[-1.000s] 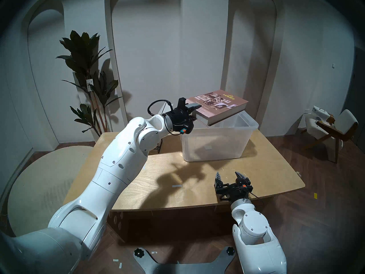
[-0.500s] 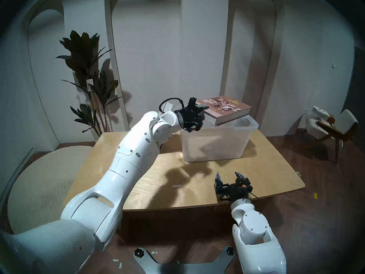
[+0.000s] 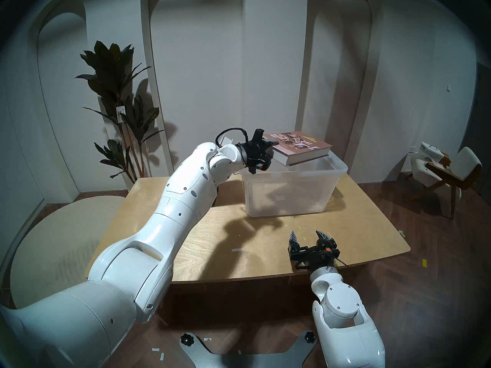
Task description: Pack the books into the storage box
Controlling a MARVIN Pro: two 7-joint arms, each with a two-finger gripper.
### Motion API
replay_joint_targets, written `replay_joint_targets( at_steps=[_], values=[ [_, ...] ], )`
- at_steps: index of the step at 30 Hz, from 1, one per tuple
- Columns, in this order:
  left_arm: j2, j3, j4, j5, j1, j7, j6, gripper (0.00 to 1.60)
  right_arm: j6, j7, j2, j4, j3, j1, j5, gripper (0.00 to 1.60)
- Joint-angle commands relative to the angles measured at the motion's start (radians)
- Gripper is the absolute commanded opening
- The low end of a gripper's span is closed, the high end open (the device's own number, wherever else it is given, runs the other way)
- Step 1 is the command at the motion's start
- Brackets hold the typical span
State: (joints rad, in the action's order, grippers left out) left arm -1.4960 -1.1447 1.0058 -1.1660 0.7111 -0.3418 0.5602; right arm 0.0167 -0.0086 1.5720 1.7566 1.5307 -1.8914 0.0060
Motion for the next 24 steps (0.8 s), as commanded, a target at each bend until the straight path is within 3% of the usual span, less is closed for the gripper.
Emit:
replay_joint_targets(
  at_steps=[1,5,9,14,20,24],
  values=[
    [0.049,-0.004,-0.044,-0.07,-0.099,0.017,0.055,1.6,0.008,-0.001,0.0,0.027,0.001,0.005,0.0,1.6],
    [0.121,0.045,-0.05,-0.153,-0.144,0.022,0.117,1.6,0.008,-0.001,0.0,0.028,0.001,0.004,0.0,1.6],
    [0.158,0.026,0.01,-0.208,-0.151,0.067,0.146,1.6,0.008,-0.001,0.001,0.03,0.001,0.003,0.0,1.6],
    [0.218,0.004,0.094,-0.226,-0.133,0.149,0.16,1.6,0.008,-0.001,0.001,0.03,0.001,0.003,0.0,1.6],
    [0.241,-0.039,0.167,-0.204,-0.093,0.244,0.208,1.6,0.008,-0.001,0.001,0.031,0.001,0.002,0.0,1.6],
    [0.279,-0.062,0.231,-0.216,-0.054,0.319,0.198,1.6,0.008,-0.002,0.001,0.033,0.001,0.001,0.0,1.6]
  ],
)
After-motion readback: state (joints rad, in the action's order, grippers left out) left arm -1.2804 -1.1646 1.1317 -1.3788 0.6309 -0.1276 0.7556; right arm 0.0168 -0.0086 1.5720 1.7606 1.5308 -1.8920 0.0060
